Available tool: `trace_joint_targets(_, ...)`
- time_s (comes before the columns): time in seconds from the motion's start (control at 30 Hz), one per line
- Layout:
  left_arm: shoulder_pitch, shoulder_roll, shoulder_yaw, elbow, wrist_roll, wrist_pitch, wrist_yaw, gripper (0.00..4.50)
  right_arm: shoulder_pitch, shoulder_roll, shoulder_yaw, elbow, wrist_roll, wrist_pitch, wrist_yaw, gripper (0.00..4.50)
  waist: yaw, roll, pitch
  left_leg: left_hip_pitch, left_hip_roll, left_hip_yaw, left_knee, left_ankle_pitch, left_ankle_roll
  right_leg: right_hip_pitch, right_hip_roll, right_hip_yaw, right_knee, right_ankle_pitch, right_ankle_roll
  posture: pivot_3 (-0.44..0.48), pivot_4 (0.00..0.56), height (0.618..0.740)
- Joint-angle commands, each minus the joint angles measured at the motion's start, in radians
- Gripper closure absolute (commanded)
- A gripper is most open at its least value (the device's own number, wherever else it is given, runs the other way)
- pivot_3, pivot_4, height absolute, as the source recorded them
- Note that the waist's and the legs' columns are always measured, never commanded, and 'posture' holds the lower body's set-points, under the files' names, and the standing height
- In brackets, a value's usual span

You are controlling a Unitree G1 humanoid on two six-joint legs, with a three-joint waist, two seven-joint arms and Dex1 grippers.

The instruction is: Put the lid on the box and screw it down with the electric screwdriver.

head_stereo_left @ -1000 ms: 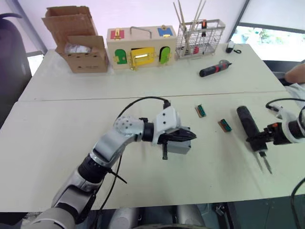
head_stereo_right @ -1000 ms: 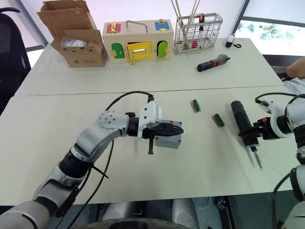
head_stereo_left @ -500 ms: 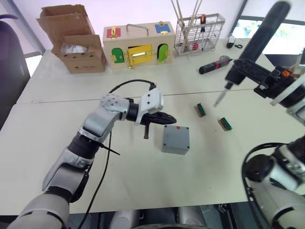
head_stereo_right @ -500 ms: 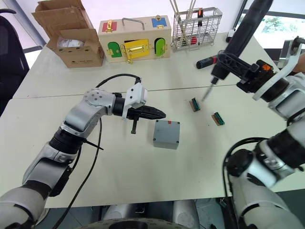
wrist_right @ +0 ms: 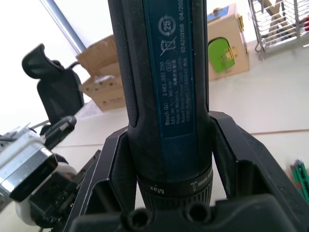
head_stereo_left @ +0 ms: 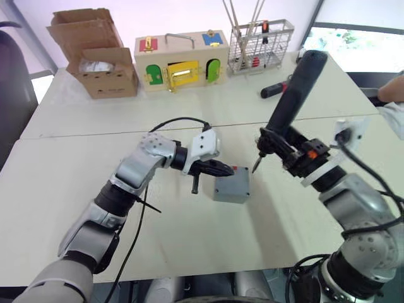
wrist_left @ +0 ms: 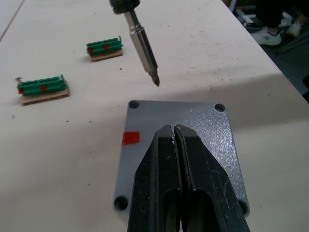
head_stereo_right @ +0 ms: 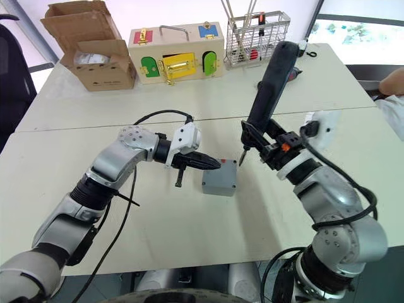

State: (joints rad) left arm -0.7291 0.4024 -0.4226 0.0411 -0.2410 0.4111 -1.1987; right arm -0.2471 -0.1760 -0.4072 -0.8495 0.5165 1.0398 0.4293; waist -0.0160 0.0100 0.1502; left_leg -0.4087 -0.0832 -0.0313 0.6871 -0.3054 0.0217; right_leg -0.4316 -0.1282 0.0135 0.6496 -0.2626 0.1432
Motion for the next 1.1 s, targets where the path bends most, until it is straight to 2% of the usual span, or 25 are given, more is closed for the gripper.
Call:
trace_joint_targets(0.03,0.021,0.007,-0.025,-0.008,0.031,-0.016,-0.006,4.5,0.032,-0.017,0.093,-0.016,-0.041,-0.165,-0.006,2.68,-0.003,0.0,0.0,0.001,0.001,0.0,0.0,0.0,0.0,0.0,0.001,0.0,0.0,0.0,0.0,0.0,0.15,0.737)
trace_joint_targets(0.2,0.026,0.005,-0.027,-0.019,0.038,-0.002,0.002,4.5,0.072,-0.018,0.164,0.005,-0.045,-0.25,-0.039,2.68,0.002,0.0,0.0,0.001,0.003,0.0,-0.001,0.0,0.0,0.001,0.002,0.0,-0.001,0.0,0.0,0.0,0.15,0.737)
trace_joint_targets(0.5,0.049,0.02,-0.026,-0.032,0.046,-0.015,-0.005,4.5,0.071,-0.058,0.209,0.039,-0.039,-0.314,-0.073,2.68,0.003,0.0,0.0,0.001,0.003,-0.001,-0.001,0.0,0.0,0.002,0.003,0.0,-0.002,0.0,0.0,0.0,0.15,0.737)
trace_joint_targets(0.9,0.047,0.023,-0.031,-0.029,0.053,-0.023,-0.007,4.5,0.113,-0.105,0.229,0.07,-0.018,-0.338,-0.068,2.68,0.003,0.0,0.0,0.001,0.003,-0.001,-0.001,0.0,0.0,0.002,0.003,0.0,-0.002,0.0,0.0,0.0,0.15,0.737)
trace_joint_targets(1.1,0.046,0.019,-0.035,-0.025,0.057,-0.026,-0.006,4.5,0.165,-0.145,0.31,0.108,-0.074,-0.41,-0.052,2.68,0.003,-0.002,-0.001,0.003,0.003,-0.001,-0.001,0.0,0.0,0.004,0.003,0.0,-0.002,0.0,0.0,0.0,0.15,0.737)
